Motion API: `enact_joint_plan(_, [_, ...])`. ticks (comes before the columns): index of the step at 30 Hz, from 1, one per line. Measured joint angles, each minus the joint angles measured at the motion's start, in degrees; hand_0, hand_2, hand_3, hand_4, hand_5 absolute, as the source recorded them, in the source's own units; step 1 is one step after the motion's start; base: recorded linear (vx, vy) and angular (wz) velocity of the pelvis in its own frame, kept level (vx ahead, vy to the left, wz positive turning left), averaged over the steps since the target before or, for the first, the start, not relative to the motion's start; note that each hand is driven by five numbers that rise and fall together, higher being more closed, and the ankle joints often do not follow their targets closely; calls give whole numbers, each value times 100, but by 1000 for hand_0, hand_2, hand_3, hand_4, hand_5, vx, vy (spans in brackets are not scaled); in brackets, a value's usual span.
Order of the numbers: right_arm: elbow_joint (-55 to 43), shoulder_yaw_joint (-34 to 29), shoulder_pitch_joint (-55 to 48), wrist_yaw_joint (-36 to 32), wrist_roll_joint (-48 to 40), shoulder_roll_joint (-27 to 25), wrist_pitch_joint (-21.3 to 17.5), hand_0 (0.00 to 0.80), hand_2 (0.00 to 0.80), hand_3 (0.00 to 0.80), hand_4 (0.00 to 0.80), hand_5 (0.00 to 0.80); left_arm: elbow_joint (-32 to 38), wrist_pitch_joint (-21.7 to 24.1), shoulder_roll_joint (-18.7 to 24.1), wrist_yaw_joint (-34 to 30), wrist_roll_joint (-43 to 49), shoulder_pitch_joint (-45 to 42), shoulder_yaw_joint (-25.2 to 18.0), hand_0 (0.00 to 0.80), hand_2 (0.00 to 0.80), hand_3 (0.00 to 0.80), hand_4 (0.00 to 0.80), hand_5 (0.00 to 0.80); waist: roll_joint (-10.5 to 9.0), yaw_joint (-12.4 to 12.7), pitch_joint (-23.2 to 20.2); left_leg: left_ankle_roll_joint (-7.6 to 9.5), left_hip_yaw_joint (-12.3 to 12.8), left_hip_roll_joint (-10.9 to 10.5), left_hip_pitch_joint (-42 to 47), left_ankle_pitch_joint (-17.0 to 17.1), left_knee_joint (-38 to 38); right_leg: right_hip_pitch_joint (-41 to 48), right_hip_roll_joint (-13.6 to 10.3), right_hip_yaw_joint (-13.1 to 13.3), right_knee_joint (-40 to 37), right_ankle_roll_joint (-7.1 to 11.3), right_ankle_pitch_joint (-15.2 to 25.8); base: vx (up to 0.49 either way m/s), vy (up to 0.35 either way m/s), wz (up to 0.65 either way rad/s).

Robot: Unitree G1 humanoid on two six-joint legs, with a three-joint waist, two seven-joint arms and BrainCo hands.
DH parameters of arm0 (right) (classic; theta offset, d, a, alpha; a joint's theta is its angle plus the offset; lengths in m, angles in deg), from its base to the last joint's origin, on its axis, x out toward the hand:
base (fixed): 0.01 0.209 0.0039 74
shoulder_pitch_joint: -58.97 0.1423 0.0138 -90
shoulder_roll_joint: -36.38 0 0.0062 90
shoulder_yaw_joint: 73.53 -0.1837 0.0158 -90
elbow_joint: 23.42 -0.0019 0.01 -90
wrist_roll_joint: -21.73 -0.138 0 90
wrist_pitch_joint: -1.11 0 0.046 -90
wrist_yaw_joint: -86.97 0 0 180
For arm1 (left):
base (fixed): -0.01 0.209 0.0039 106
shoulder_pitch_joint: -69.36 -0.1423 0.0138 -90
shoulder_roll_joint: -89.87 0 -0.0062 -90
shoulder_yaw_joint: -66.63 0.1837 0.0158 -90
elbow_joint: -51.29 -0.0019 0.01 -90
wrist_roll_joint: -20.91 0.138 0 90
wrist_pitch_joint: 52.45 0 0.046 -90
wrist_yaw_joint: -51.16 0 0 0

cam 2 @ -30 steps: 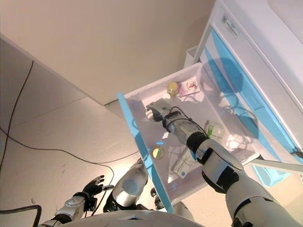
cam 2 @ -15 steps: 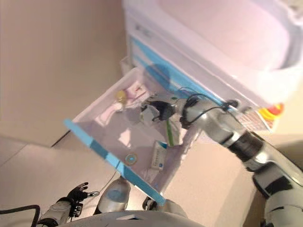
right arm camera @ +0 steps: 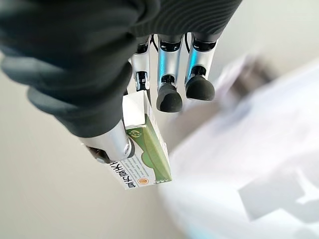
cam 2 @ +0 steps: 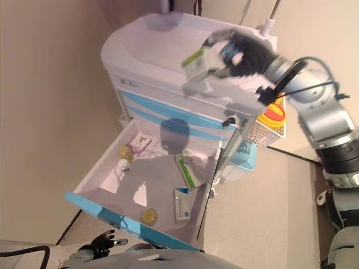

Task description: Open the drawer and pick up the medicine

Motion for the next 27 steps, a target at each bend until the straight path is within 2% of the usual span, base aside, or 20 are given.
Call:
enact_joint_plan(3, [528, -3, 335, 303, -204, -177, 198, 800, 800, 800, 800, 800, -17, -5, 7, 0, 16, -35, 68, 0, 0, 0, 0, 0, 3, 40, -11, -2, -56, -9, 13, 1, -5, 77, 3, -55, -80, -1, 1, 57, 25, 11])
enact_joint_plan(6, [1468, 148, 844, 527, -281, -294, 373, 800, 800, 800, 800, 800, -105, -38, 34, -7, 54, -34, 115, 0, 0, 0, 0, 0, 20, 72, -21, -3, -147, -26, 31, 2, -5, 155, -1, -164, -111, 0, 1, 44, 37, 15])
enact_joint_plan(12, [3084, 1199, 1853, 657, 382, -499, 500, 800, 800, 800, 800, 800, -209, -267, 67, -35, 58, -100, 202, 0, 0, 0, 0, 0, 36, 231, -23, -13, -363, -91, 57, 9, -3, 339, -6, -372, -275, 13, 9, 37, 42, 18])
enact_joint_plan(14, [3509, 1633, 2122, 646, 672, -499, 511, 800, 800, 800, 800, 800, -206, -301, 85, -44, 59, -99, 222, 0, 0, 0, 0, 0, 43, 372, -22, -17, -396, -99, 53, 11, -3, 349, -4, -401, -279, 13, 8, 40, 45, 12])
enact_joint_plan(19, [4221, 2261, 2558, 503, 1207, -497, 621, 800, 800, 800, 800, 800, -197, -396, 165, -102, 60, -107, 236, 0, 0, 0, 0, 0, 64, 613, 3, -26, -611, -122, -4, 50, -2, 414, -16, -635, -300, 36, -11, 59, 39, 22])
enact_joint_plan(23, [4523, 2430, 2593, 259, 1538, -477, 710, 800, 800, 800, 800, 800, -137, -396, 232, -125, 60, -118, 235, 0, 0, 0, 0, 0, 63, 819, 36, 1, -738, -198, 14, 78, -2, 477, -23, -716, -300, 63, -31, 68, 37, 18])
enact_joint_plan(27, [4796, 2489, 2603, -34, 1760, -334, 720, 800, 800, 800, 800, 800, -94, -395, 301, -130, 60, -220, 233, 0, 0, 0, 0, 0, 17, 863, 202, 16, -784, -207, 76, 97, -5, 562, -40, -780, -300, 73, -35, 67, 32, 8])
